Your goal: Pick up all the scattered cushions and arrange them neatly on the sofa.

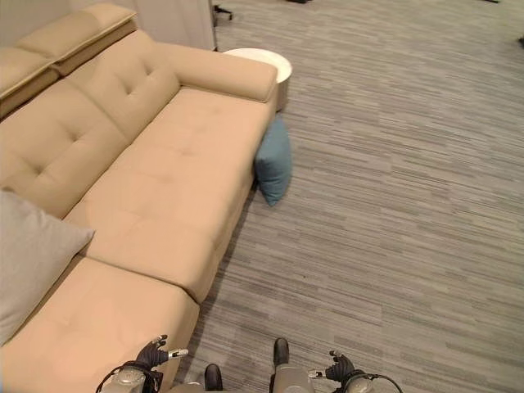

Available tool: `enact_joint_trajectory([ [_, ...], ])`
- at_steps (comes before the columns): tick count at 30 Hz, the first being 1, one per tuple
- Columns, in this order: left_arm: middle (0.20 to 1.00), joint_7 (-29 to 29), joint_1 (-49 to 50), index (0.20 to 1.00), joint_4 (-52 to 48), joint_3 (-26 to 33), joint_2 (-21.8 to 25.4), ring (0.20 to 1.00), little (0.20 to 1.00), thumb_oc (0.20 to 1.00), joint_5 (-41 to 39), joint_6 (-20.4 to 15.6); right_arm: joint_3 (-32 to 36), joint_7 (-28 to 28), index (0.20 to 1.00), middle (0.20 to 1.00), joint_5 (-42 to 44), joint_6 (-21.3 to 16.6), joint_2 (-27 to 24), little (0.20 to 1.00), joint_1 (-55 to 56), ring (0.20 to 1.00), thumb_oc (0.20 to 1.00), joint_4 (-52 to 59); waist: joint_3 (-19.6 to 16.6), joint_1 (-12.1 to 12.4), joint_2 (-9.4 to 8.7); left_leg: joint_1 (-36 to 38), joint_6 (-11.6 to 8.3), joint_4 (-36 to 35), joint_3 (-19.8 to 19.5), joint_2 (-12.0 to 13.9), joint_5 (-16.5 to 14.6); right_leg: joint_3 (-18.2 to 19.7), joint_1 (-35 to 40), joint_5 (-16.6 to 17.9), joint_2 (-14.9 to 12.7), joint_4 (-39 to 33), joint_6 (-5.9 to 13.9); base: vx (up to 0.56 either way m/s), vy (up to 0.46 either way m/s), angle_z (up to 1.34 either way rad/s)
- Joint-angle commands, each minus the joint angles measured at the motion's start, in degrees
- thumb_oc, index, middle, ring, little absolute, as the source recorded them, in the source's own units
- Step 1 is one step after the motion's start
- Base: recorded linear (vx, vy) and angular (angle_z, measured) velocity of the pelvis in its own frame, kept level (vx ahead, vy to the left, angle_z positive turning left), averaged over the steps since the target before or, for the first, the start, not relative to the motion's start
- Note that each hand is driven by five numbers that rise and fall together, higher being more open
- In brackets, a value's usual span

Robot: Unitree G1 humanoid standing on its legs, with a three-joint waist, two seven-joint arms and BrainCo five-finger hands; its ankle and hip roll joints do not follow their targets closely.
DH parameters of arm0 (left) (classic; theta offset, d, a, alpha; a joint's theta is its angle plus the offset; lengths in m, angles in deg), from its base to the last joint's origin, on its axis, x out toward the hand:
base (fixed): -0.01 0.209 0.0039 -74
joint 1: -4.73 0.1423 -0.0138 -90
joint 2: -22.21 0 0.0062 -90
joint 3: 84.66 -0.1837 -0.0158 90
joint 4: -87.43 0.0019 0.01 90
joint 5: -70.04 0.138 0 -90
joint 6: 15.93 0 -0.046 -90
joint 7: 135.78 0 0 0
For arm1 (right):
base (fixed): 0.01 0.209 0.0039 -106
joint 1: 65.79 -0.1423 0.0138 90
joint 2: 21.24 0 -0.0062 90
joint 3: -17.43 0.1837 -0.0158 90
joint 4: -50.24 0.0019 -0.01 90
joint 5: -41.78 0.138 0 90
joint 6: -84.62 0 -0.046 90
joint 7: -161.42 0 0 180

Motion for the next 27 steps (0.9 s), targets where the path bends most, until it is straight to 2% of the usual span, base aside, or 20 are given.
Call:
enact_joint_trajectory([
  [1, 1.000, 0.1, 0.3, 1.000, 1.1, 1.7, 0.8, 1.000, 1.000, 1.000, -1.7, -0.4, -2.4, 0.2, 1.000, 1.000, -0.3, -0.9, -0.7, 1.000, -3.2, 1.000, 1.000, 1.1, -0.9, -0.6, -1.22, -2.3, -1.34, 3.8, -11.0, -2.4, -1.4, 0.0, 1.9, -0.2, 1.3, 4.6, 2.55, -0.04, -0.049, -0.73],
  [3, 1.000, 0.1, 0.8, 1.000, 1.6, 1.8, 1.2, 1.000, 1.000, 1.000, -1.4, -0.6, -3.7, 0.2, 1.000, 1.000, -0.1, -1.3, -0.3, 1.000, -3.6, 1.000, 1.000, 2.5, -2.5, -0.6, -1.68, -2.2, -1.86, 3.4, -9.3, -2.7, -1.2, -1.6, 4.2, 0.0, 0.9, 0.4, 2.79, -0.02, -0.086, -0.33],
  [7, 1.000, 0.3, 0.8, 1.000, 1.9, 2.0, 0.8, 1.000, 1.000, 1.000, -1.4, -0.4, -3.6, 0.6, 1.000, 1.000, 0.5, -1.1, -0.1, 1.000, -4.0, 1.000, 1.000, 2.0, -3.7, -1.3, -1.22, -1.1, -2.19, 2.2, -8.1, -2.5, -1.1, -0.9, 4.9, 0.9, 1.5, -1.6, 2.99, 0.05, -0.079, -0.18],
  [16, 1.000, -0.4, 0.9, 1.000, 2.1, 1.5, 0.0, 1.000, 1.000, 1.000, 0.3, 0.4, -0.5, 0.5, 1.000, 1.000, 1.9, -0.5, -1.0, 1.000, -1.4, 1.000, 1.000, -0.4, -5.5, -2.9, -0.52, 1.6, -2.92, 1.0, -8.1, -2.0, -1.1, -1.5, 9.3, -0.3, 2.8, -4.8, 2.47, 0.07, -0.048, 0.04],
  [27, 1.000, 0.1, -1.5, 1.000, 1.9, -1.4, -1.4, 1.000, 1.000, 1.000, 3.0, 0.6, 3.9, 1.1, 1.000, 1.000, 4.1, -0.6, -2.3, 1.000, 2.3, 1.000, 1.000, -2.6, -4.5, -0.3, 0.31, 1.2, -3.01, 1.9, -10.8, -1.3, -1.6, -3.9, 11.5, -0.9, 3.4, -6.1, 2.44, 0.02, -0.035, 0.11],
])
